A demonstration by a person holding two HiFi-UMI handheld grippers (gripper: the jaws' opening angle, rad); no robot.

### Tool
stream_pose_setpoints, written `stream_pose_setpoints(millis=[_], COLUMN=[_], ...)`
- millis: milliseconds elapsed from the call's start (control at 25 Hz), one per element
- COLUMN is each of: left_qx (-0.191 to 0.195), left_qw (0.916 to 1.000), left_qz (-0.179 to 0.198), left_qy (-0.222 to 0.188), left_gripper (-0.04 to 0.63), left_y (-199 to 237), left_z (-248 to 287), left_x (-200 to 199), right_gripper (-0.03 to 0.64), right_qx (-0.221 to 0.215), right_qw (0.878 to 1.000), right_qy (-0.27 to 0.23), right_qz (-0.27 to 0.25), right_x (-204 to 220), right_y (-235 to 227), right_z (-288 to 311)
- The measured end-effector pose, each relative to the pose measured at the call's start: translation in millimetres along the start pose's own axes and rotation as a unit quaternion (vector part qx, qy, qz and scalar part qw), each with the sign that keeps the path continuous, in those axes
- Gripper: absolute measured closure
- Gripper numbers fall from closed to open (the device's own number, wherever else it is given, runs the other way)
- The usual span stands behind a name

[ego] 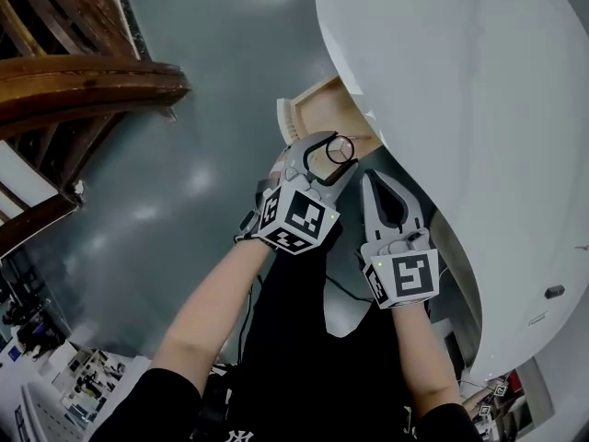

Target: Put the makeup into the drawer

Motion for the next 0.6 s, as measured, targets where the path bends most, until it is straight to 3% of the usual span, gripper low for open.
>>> stream_pose_setpoints(millis=[600], left_qx=[0.004], left_qw=[0.9995], left_qz=[-0.009], left_qy=[0.031], left_gripper=[0.370], left_y=[14.6], left_z=[84.8], left_x=[50.8], right_gripper=[0.603], right_qx=[0.018], right_qw=[1.000], right_qy=[0.008], right_qz=[-0.011], right_x=[65.4], right_y=[-38.2], right_z=[43.2])
Point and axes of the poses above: the fingertips, and each gripper's own axes: z forward along the fingers, y to its left, x out of its underside, the point moved 4 cm from there along -z, backward along the fingers, and after that the axes turned 1 degree about -z, right-handed, at the moved point
